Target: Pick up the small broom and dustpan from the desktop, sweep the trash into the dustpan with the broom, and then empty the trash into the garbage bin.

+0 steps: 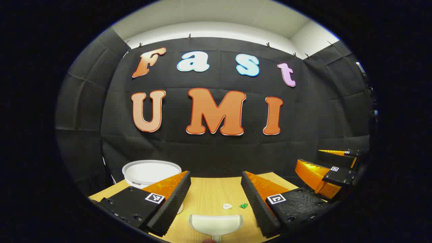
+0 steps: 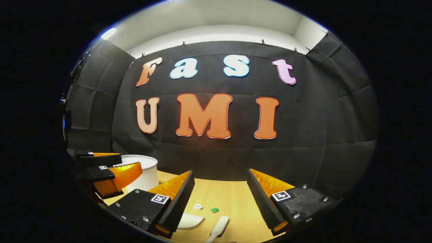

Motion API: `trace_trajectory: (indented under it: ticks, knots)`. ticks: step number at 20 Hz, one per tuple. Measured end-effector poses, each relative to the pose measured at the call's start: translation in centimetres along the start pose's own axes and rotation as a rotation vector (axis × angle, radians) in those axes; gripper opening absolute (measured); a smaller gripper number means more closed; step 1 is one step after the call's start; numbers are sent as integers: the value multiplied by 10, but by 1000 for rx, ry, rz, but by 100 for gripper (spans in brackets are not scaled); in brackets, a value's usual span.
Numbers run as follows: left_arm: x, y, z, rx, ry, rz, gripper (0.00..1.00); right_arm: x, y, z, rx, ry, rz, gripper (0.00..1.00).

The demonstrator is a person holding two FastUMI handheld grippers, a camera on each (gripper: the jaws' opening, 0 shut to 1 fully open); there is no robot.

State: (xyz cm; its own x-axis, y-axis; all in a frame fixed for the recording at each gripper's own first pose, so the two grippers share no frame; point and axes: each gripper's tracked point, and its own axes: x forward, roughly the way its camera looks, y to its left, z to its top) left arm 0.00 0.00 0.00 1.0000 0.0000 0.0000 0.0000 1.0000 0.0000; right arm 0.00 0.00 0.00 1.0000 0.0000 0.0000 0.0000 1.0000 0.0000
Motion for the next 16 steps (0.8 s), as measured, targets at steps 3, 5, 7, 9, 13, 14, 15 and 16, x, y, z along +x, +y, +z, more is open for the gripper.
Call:
trace_trajectory:
  ticks: [3,5,7,9,13,14,15,16]
  knots:
    - [8,-11,2,-48,-9,30,94,10,-21,-4,0,-8,38,94]
    - [7,-13,-1,-57,0,61,94,13,-33,-10,10,-2,56,94]
    - [5,-9,-9,-44,34,89,94,17,-44,-19,12,6,57,94]
    - [7,-12,-7,-43,39,75,94,20,-51,-21,19,8,50,94]
    - [16,-6,-6,-20,36,50,94,36,-51,-26,12,16,7,94]
    - [16,-4,-7,-7,40,45,94,39,-49,-27,8,22,0,94]
    - [19,-2,-7,-10,34,39,94,40,-46,-25,7,15,-5,94]
    - [22,-4,-5,-20,32,23,95,42,-44,-23,4,8,-10,94]
